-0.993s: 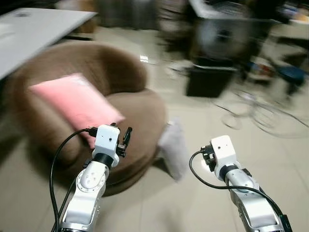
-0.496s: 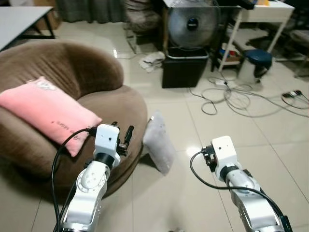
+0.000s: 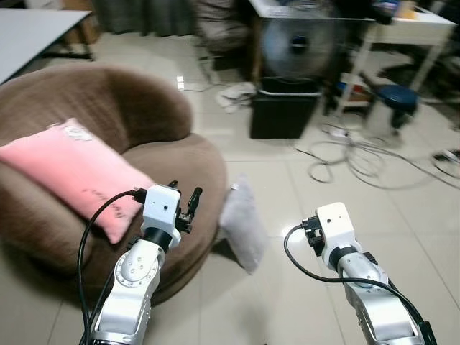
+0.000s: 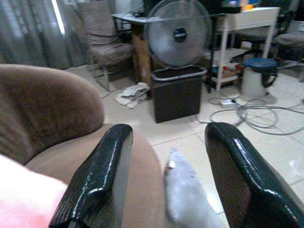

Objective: Move the pillow to the sofa from floor

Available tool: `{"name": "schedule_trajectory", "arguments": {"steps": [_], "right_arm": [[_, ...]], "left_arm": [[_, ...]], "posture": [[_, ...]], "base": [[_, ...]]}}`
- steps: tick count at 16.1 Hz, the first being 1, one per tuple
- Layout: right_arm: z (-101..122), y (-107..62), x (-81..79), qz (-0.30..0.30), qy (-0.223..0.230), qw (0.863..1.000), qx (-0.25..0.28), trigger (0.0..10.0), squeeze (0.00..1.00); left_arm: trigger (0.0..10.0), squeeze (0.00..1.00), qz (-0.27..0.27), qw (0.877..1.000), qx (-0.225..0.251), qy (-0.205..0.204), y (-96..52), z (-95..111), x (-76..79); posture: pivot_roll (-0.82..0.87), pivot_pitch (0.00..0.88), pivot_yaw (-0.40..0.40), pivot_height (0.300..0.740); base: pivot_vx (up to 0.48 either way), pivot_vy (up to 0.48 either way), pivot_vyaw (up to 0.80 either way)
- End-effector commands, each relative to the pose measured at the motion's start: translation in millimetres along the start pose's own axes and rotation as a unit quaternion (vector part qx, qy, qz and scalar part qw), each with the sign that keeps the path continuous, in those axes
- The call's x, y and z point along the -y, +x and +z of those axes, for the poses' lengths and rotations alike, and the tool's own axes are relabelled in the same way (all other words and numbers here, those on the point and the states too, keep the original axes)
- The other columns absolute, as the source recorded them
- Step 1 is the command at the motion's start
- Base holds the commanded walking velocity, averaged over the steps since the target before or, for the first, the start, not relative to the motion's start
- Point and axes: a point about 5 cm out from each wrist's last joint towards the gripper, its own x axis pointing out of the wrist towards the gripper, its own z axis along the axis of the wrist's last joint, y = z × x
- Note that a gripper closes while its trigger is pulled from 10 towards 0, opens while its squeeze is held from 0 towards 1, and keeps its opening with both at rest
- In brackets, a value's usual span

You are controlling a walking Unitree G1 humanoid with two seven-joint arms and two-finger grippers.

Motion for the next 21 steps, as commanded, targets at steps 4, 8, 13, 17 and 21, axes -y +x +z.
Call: {"name": "schedule_trajectory", "arguments": {"steps": [4, 8, 13, 17, 21], "right_arm": [[1.1, -2.6, 2.5, -0.006, 0.009, 1.000, 0.005, 10.0, 0.00], [0.9, -4.1, 2.7, -0.009, 0.015, 1.000, 0.007, 10.0, 0.00], [0.9, -5.3, 3.3, -0.013, 0.019, 1.000, 0.007, 10.0, 0.00], [2.0, -4.8, 3.7, -0.015, 0.019, 1.000, 0.007, 10.0, 0.00], [1.2, -4.7, -1.0, 0.016, 0.011, 1.000, 0.005, 10.0, 0.00]], "left_arm": [[10.0, 0.00, -0.006, 1.000, 0.001, 0.004, 0.6, 0.4, -0.9], [10.0, 0.00, -0.013, 1.000, 0.002, 0.004, 2.1, 0.5, 0.0], [10.0, 0.00, -0.017, 1.000, 0.003, 0.005, 3.9, 0.9, 0.3], [10.0, 0.00, -0.017, 1.000, 0.003, 0.005, 6.2, 1.0, -0.5], [10.0, 0.00, -0.008, 1.000, -0.008, 0.015, 0.3, -5.6, -7.2]], "posture": [[0.05, 0.000, -0.003, 0.740], [0.04, 0.000, 0.006, 0.740], [0.04, 0.000, 0.014, 0.740], [0.03, 0.000, 0.018, 0.740], [0.03, 0.000, 0.014, 0.740]], "base": [[0.361, 0.000, -0.10], [0.372, 0.000, -0.76], [0.371, 0.000, -0.80], [0.374, 0.000, -0.60], [0.373, 0.000, 0.00]]}}
